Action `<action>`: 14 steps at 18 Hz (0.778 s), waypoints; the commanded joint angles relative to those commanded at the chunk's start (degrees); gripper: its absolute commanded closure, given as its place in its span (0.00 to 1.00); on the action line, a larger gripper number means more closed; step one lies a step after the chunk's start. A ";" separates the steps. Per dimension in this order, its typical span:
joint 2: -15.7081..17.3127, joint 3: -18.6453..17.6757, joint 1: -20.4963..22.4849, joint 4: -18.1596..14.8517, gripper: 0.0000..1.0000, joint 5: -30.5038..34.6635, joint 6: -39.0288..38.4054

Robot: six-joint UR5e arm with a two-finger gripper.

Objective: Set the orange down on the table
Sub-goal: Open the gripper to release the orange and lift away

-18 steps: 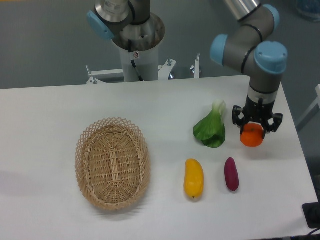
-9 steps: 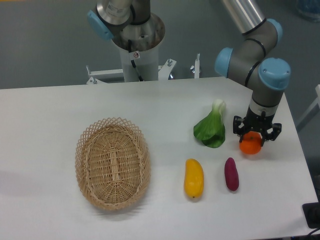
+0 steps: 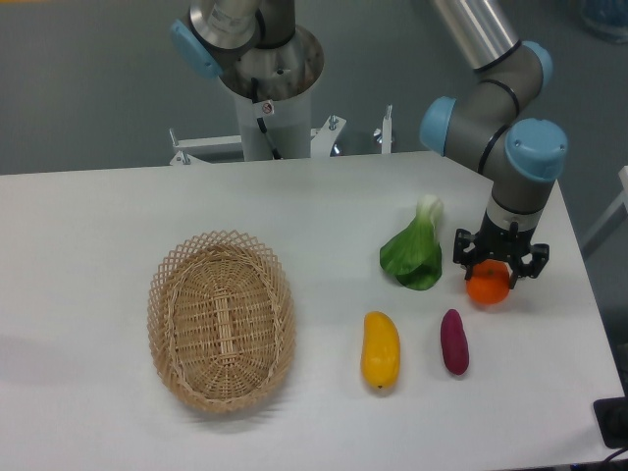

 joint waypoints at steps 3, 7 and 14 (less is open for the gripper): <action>0.53 0.35 0.00 0.00 0.00 0.00 0.61; 1.84 1.05 -0.09 -0.09 0.00 0.17 0.79; 4.39 2.72 0.00 -1.05 0.00 0.35 2.54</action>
